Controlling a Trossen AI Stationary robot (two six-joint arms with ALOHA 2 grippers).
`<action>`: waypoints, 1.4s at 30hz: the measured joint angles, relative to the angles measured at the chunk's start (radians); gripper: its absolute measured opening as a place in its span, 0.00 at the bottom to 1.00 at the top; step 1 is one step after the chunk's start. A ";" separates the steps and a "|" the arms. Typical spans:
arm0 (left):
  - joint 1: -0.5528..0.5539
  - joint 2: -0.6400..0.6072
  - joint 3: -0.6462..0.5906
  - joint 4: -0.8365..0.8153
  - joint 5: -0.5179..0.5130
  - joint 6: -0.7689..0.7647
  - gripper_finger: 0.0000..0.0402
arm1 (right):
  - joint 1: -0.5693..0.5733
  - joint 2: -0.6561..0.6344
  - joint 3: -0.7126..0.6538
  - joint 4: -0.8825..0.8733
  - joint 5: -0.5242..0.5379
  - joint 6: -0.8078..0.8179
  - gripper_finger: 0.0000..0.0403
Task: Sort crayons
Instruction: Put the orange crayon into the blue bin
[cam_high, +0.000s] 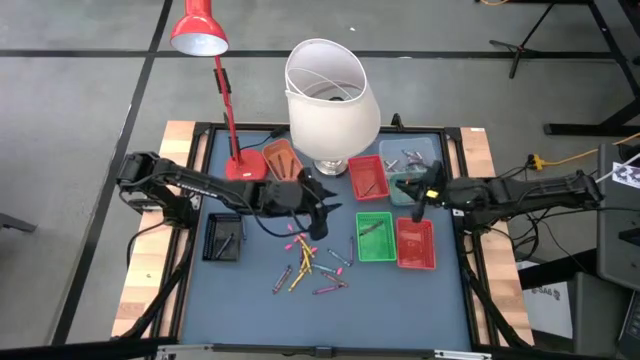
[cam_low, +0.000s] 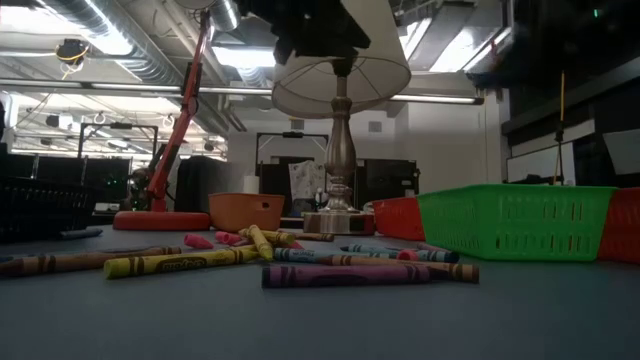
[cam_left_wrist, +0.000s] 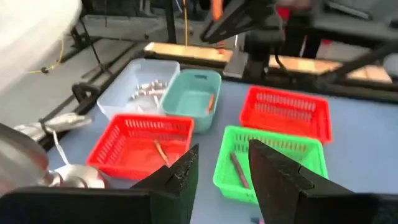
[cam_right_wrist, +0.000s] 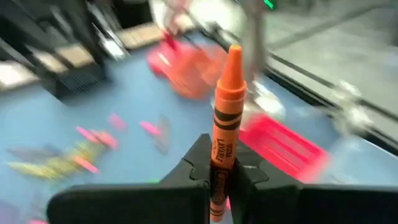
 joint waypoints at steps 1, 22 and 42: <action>-0.007 0.000 0.000 -0.014 0.000 0.000 0.31 | 0.000 0.003 0.000 -0.051 0.018 -0.007 0.05; -0.120 0.010 -0.001 -0.009 0.050 -0.053 0.31 | -0.028 0.227 -0.002 -0.403 0.016 0.114 0.05; -0.119 0.010 -0.001 -0.013 0.048 -0.053 0.31 | -0.295 0.396 -0.002 -0.384 -0.151 0.065 0.05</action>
